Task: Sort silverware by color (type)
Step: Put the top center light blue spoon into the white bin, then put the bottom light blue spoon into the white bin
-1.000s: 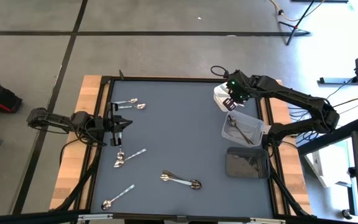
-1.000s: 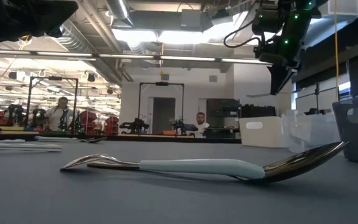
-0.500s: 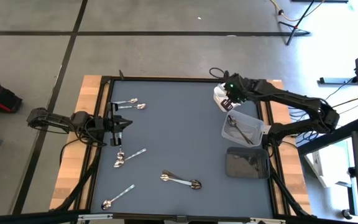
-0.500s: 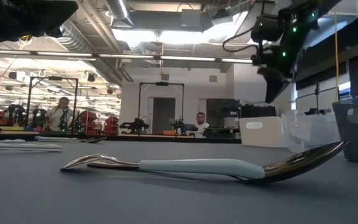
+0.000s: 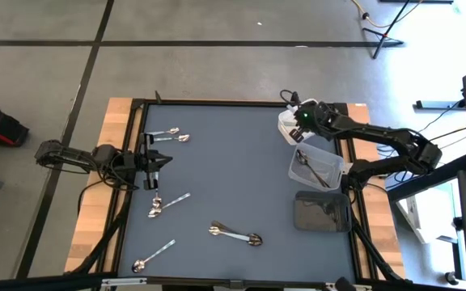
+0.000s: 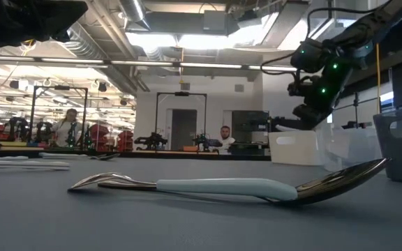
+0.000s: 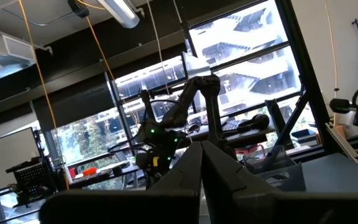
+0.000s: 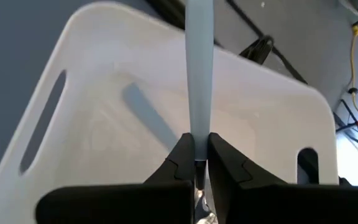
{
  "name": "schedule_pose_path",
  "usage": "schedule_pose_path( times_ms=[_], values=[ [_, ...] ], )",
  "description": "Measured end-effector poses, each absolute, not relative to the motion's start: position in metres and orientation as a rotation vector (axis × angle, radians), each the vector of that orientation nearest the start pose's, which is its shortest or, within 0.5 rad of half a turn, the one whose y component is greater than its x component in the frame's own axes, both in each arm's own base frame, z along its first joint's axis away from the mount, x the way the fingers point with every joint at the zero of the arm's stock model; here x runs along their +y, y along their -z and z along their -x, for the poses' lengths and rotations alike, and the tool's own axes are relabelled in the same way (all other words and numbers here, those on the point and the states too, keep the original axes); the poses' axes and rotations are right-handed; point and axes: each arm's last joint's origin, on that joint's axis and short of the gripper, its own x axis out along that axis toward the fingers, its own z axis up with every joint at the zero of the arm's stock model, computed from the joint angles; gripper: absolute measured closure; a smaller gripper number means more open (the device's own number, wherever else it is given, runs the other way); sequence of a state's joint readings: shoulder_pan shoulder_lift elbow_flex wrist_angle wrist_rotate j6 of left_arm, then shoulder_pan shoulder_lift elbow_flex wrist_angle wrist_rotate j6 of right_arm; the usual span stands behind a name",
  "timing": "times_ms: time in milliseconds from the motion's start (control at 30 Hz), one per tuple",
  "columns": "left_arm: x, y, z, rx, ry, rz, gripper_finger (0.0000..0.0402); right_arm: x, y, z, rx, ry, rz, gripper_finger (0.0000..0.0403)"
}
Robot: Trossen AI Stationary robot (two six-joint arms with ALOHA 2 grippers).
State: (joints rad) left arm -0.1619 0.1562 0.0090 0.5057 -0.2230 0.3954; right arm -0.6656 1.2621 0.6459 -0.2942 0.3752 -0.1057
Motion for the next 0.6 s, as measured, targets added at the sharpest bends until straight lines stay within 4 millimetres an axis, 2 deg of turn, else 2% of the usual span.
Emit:
schedule_pose_path(
  times_ms=[200, 367, 500, 600],
  values=[
    [-0.01, -0.202, -0.1, -0.335, -0.129, -0.323, 0.0399, -0.156, -0.186, -0.175, 0.944, 0.941, -0.057, 0.0386],
    [-0.01, -0.202, -0.1, -0.335, -0.129, -0.325, 0.0399, -0.156, -0.189, -0.176, 0.951, 0.932, -0.062, 0.0339],
    [-0.01, -0.202, -0.1, -0.334, -0.13, -0.33, 0.0399, -0.157, -0.211, -0.178, 0.966, 0.92, -0.056, 0.0288],
    [-0.01, -0.202, -0.1, -0.333, -0.135, -0.329, 0.0399, -0.149, -0.231, -0.185, 0.914, 0.843, -0.08, 0.0264]
  ],
)
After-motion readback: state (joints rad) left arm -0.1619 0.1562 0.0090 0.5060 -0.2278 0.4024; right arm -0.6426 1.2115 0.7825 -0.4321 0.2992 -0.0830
